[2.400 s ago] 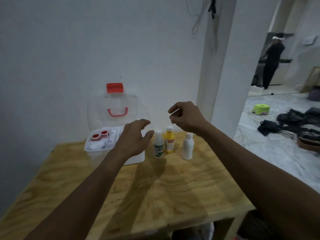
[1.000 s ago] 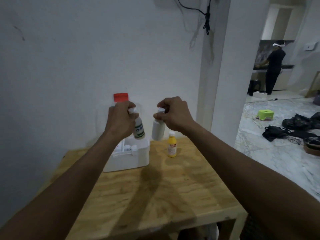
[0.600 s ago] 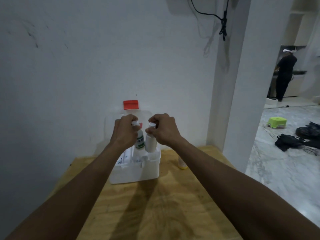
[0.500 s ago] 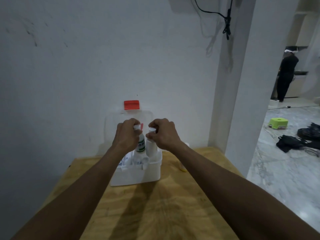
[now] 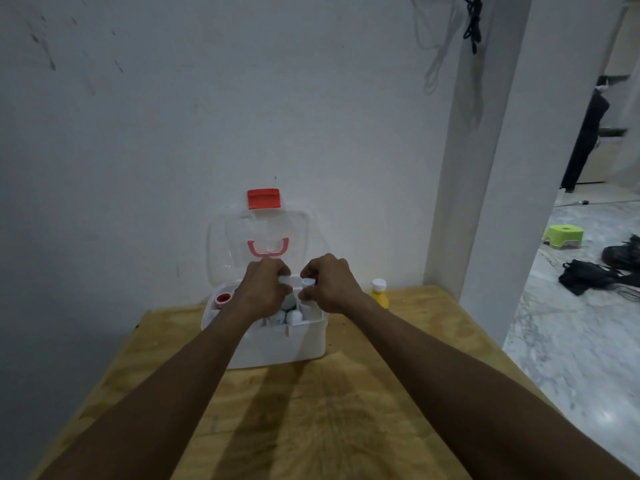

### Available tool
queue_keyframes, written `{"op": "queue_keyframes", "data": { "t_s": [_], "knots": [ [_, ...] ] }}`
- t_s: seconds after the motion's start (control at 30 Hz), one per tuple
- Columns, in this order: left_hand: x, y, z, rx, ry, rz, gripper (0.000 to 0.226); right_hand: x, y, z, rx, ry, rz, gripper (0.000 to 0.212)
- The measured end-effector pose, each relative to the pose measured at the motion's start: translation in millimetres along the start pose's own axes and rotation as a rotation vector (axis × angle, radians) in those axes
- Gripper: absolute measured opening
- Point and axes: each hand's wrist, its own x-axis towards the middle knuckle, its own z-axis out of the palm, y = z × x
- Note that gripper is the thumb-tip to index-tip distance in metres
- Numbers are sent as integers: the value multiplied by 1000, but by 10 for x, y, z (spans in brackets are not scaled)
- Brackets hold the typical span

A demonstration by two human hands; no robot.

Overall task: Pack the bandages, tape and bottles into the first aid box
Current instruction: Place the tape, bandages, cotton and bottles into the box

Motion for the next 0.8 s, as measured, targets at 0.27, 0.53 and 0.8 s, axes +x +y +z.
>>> {"op": "queue_keyframes", "data": {
  "t_s": [0.27,0.53,0.8],
  "knots": [
    [-13,-32,71,13,-27,-12,34,-22,25,31,-52,-28,-20,44],
    [-23,-31,51,7,-25,-15,37,-1,8,20,-98,-40,-32,44],
    [-128,-49,-14,-23,-29,13,50,-26,-1,-133,-53,-48,-14,57]
  ]
}}
